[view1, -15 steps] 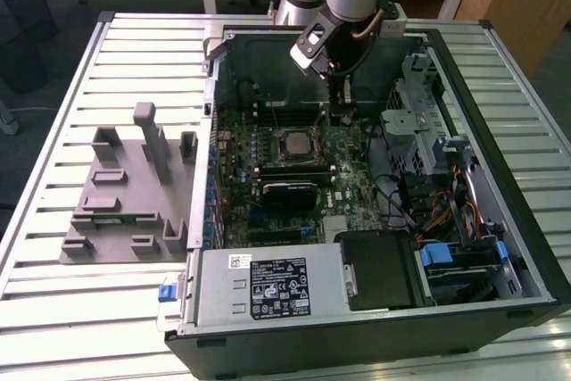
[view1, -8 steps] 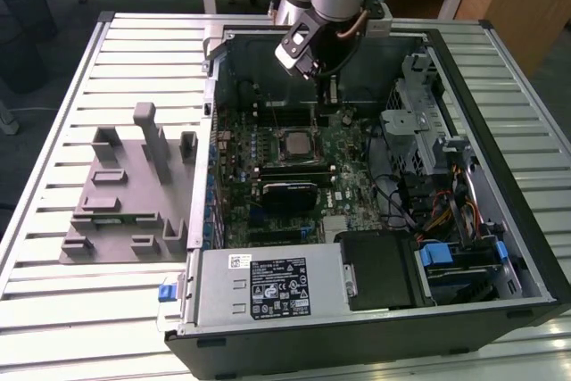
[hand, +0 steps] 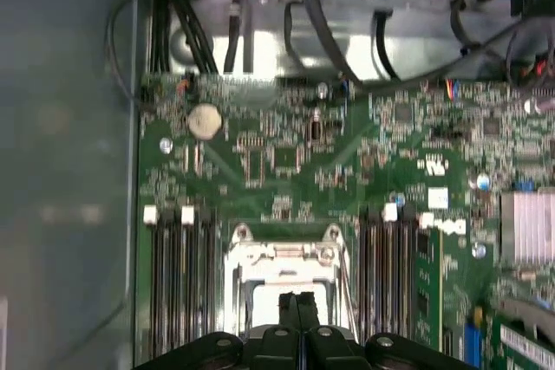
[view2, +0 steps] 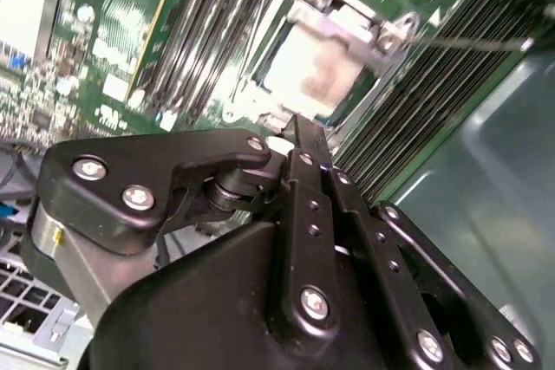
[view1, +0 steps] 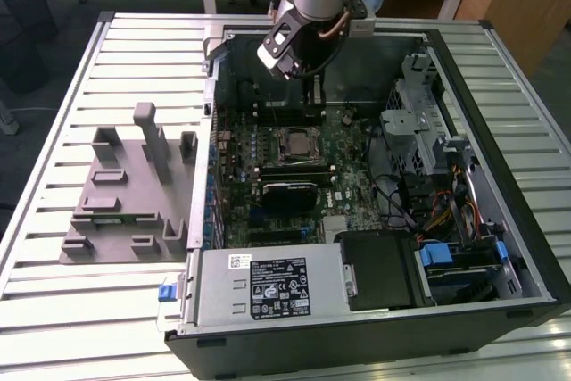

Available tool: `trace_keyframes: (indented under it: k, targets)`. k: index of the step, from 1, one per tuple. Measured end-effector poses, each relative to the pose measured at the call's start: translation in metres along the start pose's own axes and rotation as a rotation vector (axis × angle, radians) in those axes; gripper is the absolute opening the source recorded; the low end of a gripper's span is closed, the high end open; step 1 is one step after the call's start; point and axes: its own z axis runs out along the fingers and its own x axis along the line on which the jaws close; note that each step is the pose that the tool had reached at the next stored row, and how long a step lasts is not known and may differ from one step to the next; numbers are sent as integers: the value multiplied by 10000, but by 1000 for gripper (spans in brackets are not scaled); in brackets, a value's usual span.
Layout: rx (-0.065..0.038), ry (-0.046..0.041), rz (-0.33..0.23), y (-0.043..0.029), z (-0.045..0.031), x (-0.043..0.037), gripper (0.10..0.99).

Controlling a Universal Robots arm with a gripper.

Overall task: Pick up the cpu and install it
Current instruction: 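Close the cpu cover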

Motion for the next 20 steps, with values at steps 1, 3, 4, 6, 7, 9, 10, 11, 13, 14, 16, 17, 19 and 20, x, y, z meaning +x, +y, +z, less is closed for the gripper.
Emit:
trace_keyframes:
  k: [1,3,4,6,7,9,10,11,13,14,16,17,19,20]
  targets:
    - [0,0,1,-32,-1,0,106]
    - [-1,1,6,-85,1,0,106]
    - [-1,3,7,-107,4,0,106]
    - [0,1,7,-134,17,0,106]
    - [1,-1,8,-140,27,1,106]
    - [0,-1,7,-143,53,2,106]
    - [0,0,6,-144,68,2,106]
    - [0,0,6,-145,83,3,106]
    - [-1,1,7,-148,112,2,106]
    - [0,0,8,-151,126,2,106]
    - [0,0,8,-156,151,1,106]
    - [0,0,7,-159,158,1,106]
    - [0,-1,6,-160,159,0,106]
    - [1,-1,6,-160,159,0,106]
